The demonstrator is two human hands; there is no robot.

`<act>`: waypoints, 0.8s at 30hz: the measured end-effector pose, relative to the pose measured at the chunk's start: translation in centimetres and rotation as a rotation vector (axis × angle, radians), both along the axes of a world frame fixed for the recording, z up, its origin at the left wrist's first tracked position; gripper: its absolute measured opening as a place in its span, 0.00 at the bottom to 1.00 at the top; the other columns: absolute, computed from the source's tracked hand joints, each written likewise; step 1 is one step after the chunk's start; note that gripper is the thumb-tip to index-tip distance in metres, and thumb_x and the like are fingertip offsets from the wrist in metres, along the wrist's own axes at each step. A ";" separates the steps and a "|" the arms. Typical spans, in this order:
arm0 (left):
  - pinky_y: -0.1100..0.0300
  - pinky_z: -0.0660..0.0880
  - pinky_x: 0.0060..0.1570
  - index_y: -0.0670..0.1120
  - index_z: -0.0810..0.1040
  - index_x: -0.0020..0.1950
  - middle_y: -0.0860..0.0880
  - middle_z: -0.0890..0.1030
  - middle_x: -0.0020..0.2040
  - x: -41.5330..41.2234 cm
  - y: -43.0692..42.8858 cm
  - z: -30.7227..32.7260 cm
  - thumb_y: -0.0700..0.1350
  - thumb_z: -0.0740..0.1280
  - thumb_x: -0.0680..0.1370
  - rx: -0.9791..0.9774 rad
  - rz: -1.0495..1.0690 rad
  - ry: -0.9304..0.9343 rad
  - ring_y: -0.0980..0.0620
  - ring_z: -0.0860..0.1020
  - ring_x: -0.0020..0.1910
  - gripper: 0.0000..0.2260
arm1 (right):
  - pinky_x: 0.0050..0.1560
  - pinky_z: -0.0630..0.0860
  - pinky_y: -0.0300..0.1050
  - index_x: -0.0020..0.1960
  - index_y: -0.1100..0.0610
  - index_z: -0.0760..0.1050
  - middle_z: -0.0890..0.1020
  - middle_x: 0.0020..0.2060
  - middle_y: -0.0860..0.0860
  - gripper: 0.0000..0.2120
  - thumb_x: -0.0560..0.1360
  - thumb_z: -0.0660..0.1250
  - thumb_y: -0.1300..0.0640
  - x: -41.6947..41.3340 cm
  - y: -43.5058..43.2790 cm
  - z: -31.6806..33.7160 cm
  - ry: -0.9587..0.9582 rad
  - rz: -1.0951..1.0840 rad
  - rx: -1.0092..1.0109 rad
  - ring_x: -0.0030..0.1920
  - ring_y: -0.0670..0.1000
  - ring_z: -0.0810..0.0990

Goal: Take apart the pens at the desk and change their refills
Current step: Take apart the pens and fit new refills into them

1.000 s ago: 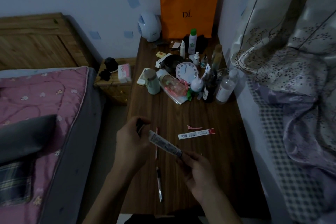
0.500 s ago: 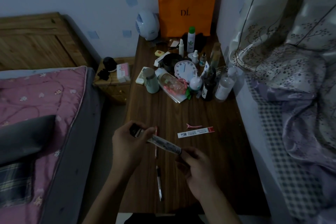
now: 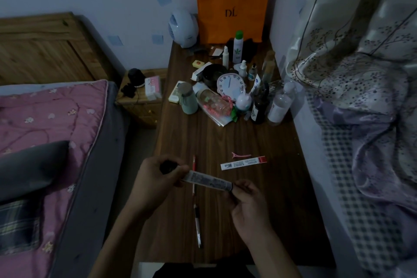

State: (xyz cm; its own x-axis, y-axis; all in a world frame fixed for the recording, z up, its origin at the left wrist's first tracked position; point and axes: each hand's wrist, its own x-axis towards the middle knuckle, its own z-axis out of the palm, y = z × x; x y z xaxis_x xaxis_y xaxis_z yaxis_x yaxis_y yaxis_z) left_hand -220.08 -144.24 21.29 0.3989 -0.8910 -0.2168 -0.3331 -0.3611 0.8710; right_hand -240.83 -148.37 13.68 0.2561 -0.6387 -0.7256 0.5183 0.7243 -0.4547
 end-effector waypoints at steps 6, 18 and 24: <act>0.69 0.78 0.33 0.53 0.83 0.41 0.55 0.85 0.45 0.2 -0.2 -0.1 0.40 0.71 0.75 -0.072 0.107 0.029 0.56 0.84 0.41 0.09 | 0.41 0.84 0.44 0.47 0.61 0.78 0.83 0.52 0.66 0.11 0.66 0.70 0.70 -0.1 0.1 -0.2 -0.117 0.000 0.048 0.51 0.62 0.86; 0.72 0.76 0.30 0.57 0.78 0.45 0.51 0.81 0.44 0.0 -0.4 -0.9 0.42 0.65 0.79 0.002 0.076 -0.175 0.67 0.80 0.45 0.10 | 0.40 0.84 0.44 0.46 0.66 0.83 0.86 0.49 0.66 0.08 0.67 0.69 0.71 0.1 0.6 -0.3 -0.153 0.086 0.043 0.50 0.61 0.87; 0.69 0.76 0.31 0.56 0.80 0.44 0.48 0.80 0.41 -0.1 0.0 -1.4 0.40 0.62 0.81 -0.051 0.070 0.047 0.59 0.81 0.38 0.13 | 0.44 0.83 0.43 0.48 0.61 0.83 0.87 0.48 0.60 0.08 0.74 0.68 0.71 0.2 0.9 -0.1 0.042 0.135 -0.092 0.51 0.58 0.87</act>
